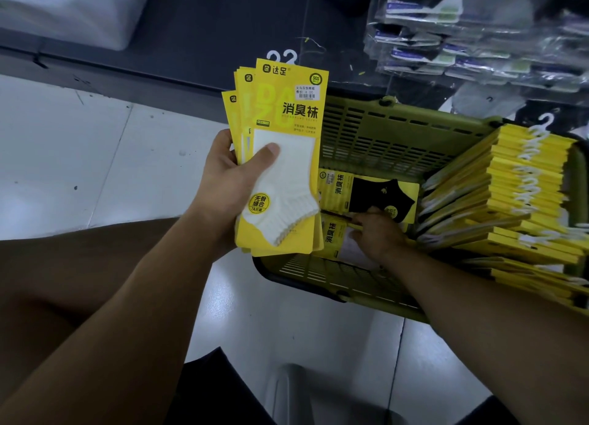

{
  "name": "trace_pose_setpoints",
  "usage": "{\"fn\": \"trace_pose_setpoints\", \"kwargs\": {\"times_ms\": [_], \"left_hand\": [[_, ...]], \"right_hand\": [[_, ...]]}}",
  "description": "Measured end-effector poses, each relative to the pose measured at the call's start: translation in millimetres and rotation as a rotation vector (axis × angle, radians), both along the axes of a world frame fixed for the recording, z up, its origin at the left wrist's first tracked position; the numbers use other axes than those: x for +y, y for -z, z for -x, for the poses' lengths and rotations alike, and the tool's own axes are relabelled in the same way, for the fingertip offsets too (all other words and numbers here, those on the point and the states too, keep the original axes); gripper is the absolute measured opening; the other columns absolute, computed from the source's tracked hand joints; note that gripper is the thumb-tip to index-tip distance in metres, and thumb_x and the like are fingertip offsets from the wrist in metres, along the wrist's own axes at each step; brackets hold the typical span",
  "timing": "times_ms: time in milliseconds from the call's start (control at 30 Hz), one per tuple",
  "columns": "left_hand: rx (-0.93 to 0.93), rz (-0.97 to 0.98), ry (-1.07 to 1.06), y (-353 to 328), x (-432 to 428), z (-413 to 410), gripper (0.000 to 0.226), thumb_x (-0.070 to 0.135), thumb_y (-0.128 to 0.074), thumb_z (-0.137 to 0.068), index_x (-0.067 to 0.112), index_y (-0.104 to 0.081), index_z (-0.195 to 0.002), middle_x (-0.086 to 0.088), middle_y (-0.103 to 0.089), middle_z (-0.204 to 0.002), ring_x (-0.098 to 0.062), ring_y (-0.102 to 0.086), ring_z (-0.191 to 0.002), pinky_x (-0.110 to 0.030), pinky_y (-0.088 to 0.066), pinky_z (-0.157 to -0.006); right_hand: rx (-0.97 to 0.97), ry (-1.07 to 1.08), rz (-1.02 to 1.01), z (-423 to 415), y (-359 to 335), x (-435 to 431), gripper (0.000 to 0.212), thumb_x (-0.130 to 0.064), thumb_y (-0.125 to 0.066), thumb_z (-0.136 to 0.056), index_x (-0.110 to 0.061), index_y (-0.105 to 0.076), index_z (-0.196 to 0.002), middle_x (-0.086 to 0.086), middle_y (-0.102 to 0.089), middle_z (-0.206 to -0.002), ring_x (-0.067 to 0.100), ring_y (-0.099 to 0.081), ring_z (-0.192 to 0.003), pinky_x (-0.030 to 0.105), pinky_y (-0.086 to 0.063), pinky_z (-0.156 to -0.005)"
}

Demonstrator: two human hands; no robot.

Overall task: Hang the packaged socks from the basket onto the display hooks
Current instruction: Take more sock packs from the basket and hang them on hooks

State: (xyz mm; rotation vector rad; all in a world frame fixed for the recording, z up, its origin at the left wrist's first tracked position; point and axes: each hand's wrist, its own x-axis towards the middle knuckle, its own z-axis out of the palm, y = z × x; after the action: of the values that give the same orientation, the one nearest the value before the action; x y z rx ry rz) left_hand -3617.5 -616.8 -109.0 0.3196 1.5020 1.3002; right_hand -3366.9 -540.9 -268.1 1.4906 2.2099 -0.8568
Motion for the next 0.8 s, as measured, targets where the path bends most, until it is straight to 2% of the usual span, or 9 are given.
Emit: {"fn": "trace_pose_setpoints", "kwargs": {"times_ms": [100,233,367,433,500,600,667,733,800], "left_hand": [[0.000,0.006,-0.006,-2,0,-1,0.049,0.024,-0.082,-0.093,0.018,-0.055,-0.134,-0.010,-0.076,-0.127,-0.040,-0.077,-0.110,-0.069,-0.060,-0.087],[-0.004,0.022,-0.017,-6,0,-3,0.045,0.023,-0.080,-0.095,0.020,-0.056,-0.133,-0.007,-0.077,-0.125,-0.038,-0.078,-0.108,-0.066,-0.061,-0.086],[-0.006,0.035,-0.020,-11,-1,-6,0.044,0.023,-0.079,-0.096,0.022,-0.054,-0.132,-0.005,-0.078,-0.122,-0.037,-0.079,-0.106,-0.063,-0.063,-0.083],[-0.002,0.040,-0.017,-13,-2,-6,0.045,0.024,-0.080,-0.094,0.023,-0.055,-0.131,-0.004,-0.079,-0.120,-0.036,-0.079,-0.105,-0.063,-0.063,-0.083],[0.015,0.047,-0.025,-16,-1,-5,0.044,0.024,-0.081,-0.092,0.023,-0.056,-0.129,-0.003,-0.079,-0.117,-0.034,-0.080,-0.102,-0.060,-0.064,-0.082],[0.051,0.059,-0.036,-21,0,-5,0.043,0.023,-0.080,-0.092,0.022,-0.056,-0.127,0.000,-0.081,-0.109,-0.032,-0.081,-0.098,-0.051,-0.066,-0.074],[0.055,0.071,-0.023,-25,0,-7,0.047,0.027,-0.079,-0.085,0.024,-0.055,-0.126,-0.001,-0.080,-0.109,-0.034,-0.080,-0.100,-0.054,-0.066,-0.078],[0.081,0.082,0.005,-30,0,-12,0.047,0.031,-0.076,-0.081,0.027,-0.055,-0.123,-0.005,-0.077,-0.116,-0.035,-0.078,-0.104,-0.063,-0.063,-0.088],[0.134,0.078,0.039,-37,0,-21,0.046,0.032,-0.072,-0.079,0.028,-0.053,-0.121,-0.009,-0.073,-0.121,-0.036,-0.075,-0.109,-0.066,-0.060,-0.094]], "right_hand": [[0.001,0.002,-0.016,-2,-9,1,0.029,-0.033,-0.061,-0.095,-0.024,-0.066,-0.122,0.007,-0.060,-0.120,0.031,-0.047,-0.117,0.032,-0.039,-0.086],[0.109,0.221,0.000,-2,-32,11,0.009,-0.034,-0.058,-0.097,-0.025,-0.056,-0.096,0.008,-0.065,-0.104,0.033,-0.048,-0.109,0.033,-0.035,-0.076],[0.263,0.394,0.046,4,-72,31,0.011,-0.026,-0.063,-0.093,-0.020,-0.054,-0.093,0.003,-0.059,-0.089,0.029,-0.059,-0.089,0.032,-0.039,-0.060],[0.367,0.411,0.040,6,-98,39,0.012,-0.024,-0.065,-0.090,-0.020,-0.055,-0.086,0.001,-0.058,-0.079,0.023,-0.058,-0.076,0.028,-0.036,-0.055],[0.461,0.443,0.015,5,-125,44,0.017,-0.025,-0.066,-0.088,-0.022,-0.052,-0.079,0.000,-0.057,-0.073,0.018,-0.053,-0.066,0.030,-0.034,-0.055],[0.622,0.564,-0.044,0,-159,52,0.021,-0.022,-0.063,-0.089,-0.010,-0.049,-0.080,0.003,-0.048,-0.071,0.017,-0.042,-0.061,0.032,-0.028,-0.057],[0.762,0.643,-0.007,1,-183,55,0.024,-0.019,-0.061,-0.092,-0.006,-0.046,-0.079,0.006,-0.042,-0.072,0.019,-0.038,-0.063,0.032,-0.027,-0.061],[0.932,0.728,0.117,10,-205,54,0.027,-0.018,-0.062,-0.091,-0.012,-0.042,-0.074,0.010,-0.044,-0.077,0.019,-0.043,-0.069,0.034,-0.034,-0.064],[1.051,0.790,0.278,25,-219,50,0.017,-0.020,-0.066,-0.086,-0.012,-0.051,-0.084,0.025,-0.047,-0.088,0.025,-0.054,-0.080,0.045,-0.044,-0.068]]}}
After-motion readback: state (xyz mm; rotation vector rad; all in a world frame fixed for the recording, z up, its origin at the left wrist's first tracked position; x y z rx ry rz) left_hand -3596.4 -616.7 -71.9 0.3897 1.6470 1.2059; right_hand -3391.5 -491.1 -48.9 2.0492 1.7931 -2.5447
